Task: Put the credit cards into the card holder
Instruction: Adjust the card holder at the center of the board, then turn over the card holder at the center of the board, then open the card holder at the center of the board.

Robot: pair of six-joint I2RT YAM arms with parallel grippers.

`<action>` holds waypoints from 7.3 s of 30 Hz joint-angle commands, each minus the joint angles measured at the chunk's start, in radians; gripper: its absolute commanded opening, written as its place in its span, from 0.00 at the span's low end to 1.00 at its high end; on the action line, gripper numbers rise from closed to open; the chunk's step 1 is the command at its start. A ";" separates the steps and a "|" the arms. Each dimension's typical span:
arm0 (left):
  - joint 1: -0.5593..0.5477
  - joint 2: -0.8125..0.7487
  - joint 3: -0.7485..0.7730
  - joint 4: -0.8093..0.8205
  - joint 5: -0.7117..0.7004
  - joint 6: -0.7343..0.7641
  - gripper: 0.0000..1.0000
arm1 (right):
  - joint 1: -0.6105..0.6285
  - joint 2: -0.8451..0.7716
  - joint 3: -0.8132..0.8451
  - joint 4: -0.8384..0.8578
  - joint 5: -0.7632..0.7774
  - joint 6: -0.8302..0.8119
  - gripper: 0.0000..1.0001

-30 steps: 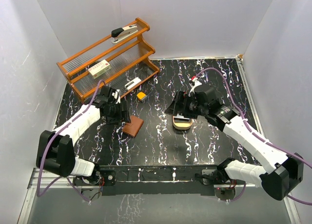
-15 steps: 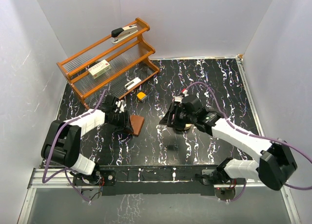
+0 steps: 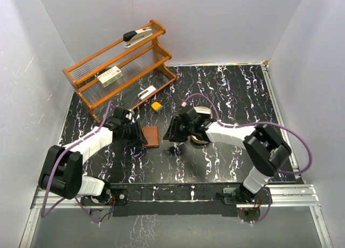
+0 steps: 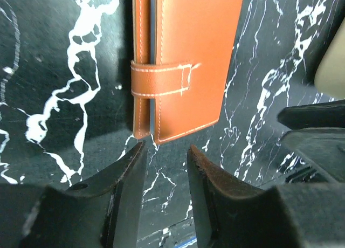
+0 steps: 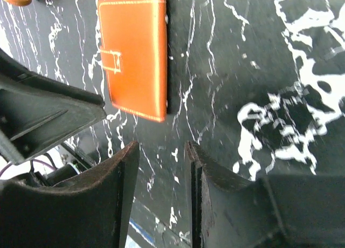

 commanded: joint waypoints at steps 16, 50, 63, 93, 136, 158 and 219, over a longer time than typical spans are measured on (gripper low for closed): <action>0.006 0.131 0.038 -0.028 -0.079 -0.002 0.17 | 0.051 0.317 0.165 0.248 -0.084 0.056 0.32; 0.006 -0.209 0.117 -0.256 -0.075 -0.004 0.98 | 0.107 -0.149 0.318 -0.929 0.525 -0.275 0.00; 0.005 -0.240 0.065 -0.241 -0.059 -0.019 0.98 | 0.338 0.125 0.456 -0.926 0.549 -0.182 0.19; -0.016 -0.201 -0.050 -0.040 0.171 -0.154 0.64 | 0.263 0.038 0.273 -0.634 0.521 -0.315 0.36; -0.024 -0.209 -0.035 -0.115 0.144 -0.140 0.67 | 0.252 0.085 0.164 -0.406 0.314 -0.292 0.00; -0.031 -0.223 -0.174 0.029 0.248 -0.266 0.48 | 0.268 0.127 0.307 -0.470 0.267 -0.323 0.31; -0.059 -0.121 -0.088 -0.033 0.078 -0.194 0.55 | 0.322 -0.010 0.301 -0.558 0.464 -0.292 0.00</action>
